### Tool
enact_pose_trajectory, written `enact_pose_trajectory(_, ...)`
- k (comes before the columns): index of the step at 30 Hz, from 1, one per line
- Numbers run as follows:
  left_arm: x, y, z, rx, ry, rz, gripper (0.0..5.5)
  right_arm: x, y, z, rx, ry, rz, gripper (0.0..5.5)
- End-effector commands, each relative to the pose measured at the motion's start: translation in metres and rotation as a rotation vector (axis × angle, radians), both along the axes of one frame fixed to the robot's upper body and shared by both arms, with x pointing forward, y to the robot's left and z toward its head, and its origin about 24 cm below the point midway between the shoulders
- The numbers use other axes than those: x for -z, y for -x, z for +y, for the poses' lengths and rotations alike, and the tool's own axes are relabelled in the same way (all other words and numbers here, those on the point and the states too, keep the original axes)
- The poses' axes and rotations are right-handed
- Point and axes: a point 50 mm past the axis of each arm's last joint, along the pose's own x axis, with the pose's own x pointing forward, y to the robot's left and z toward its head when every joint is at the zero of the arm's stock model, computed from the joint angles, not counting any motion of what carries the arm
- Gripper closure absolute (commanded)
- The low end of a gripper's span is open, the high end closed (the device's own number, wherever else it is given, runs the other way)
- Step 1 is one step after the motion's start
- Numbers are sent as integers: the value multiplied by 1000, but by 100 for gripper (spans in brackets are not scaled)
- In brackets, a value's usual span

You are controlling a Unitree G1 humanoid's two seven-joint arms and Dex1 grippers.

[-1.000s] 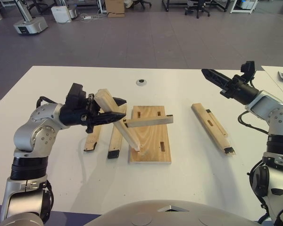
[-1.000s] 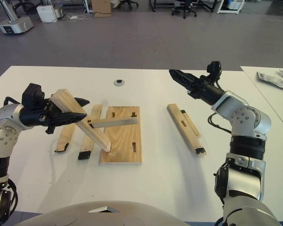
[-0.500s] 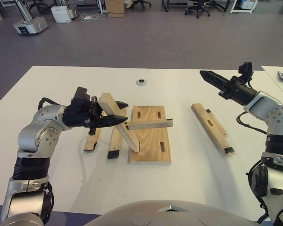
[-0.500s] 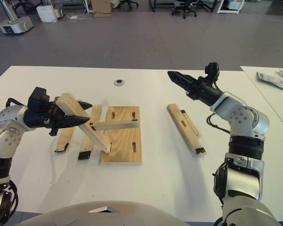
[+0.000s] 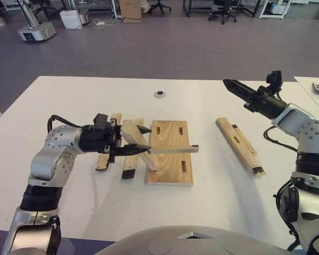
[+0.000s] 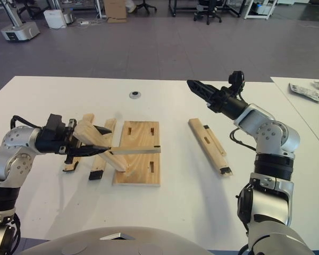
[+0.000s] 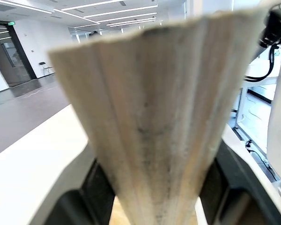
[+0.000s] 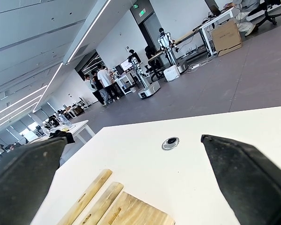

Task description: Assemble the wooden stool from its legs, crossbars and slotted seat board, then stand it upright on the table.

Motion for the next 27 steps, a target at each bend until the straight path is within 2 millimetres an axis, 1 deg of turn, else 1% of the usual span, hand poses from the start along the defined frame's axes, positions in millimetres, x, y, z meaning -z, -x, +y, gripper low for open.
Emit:
enact_pose_trajectory(1,60,27,7,-65,-205,398,344,0,0,1,16,-3,11,10)
enact_pose_trajectory(3,66,25,11,-100,-257,468,344,1,-1,0,26,-4,17,10)
enact_pose_trajectory(6,69,18,6,-140,-298,457,344,1,-4,2,35,-2,16,10)
enact_pose_trajectory(9,65,13,2,-187,-217,435,344,0,-4,1,47,-8,20,10)
enact_pose_trajectory(11,64,14,3,-168,-226,413,344,1,-5,1,66,-5,24,10)
enact_pose_trajectory(12,64,13,4,-174,-231,403,307,1,-5,1,70,-5,25,10)
enact_pose_trajectory(13,64,12,5,-179,-237,393,286,1,-5,1,73,-6,26,10)
enact_pose_trajectory(16,64,7,7,-208,-252,351,235,2,-5,2,78,-9,28,10)
enact_pose_trajectory(19,64,4,8,-222,-261,319,184,2,-4,4,79,-12,28,10)
enact_pose_trajectory(20,64,3,9,-231,-266,311,175,3,-4,4,79,-13,27,10)
enact_pose_trajectory(21,65,3,10,-238,-275,308,153,3,-4,5,79,-13,27,10)
enact_pose_trajectory(22,67,6,13,-245,-302,314,144,3,-3,5,79,-13,27,10)
enact_pose_trajectory(23,71,12,17,-234,-366,349,119,3,-2,4,82,-9,28,10)
enact_pose_trajectory(25,86,22,24,-272,-483,405,91,5,3,8,41,0,21,10)
enact_pose_trajectory(26,90,25,26,-301,-511,420,68,6,5,11,25,5,19,10)
enact_pose_trajectory(27,92,26,26,-359,-501,439,45,7,6,13,19,6,19,10)
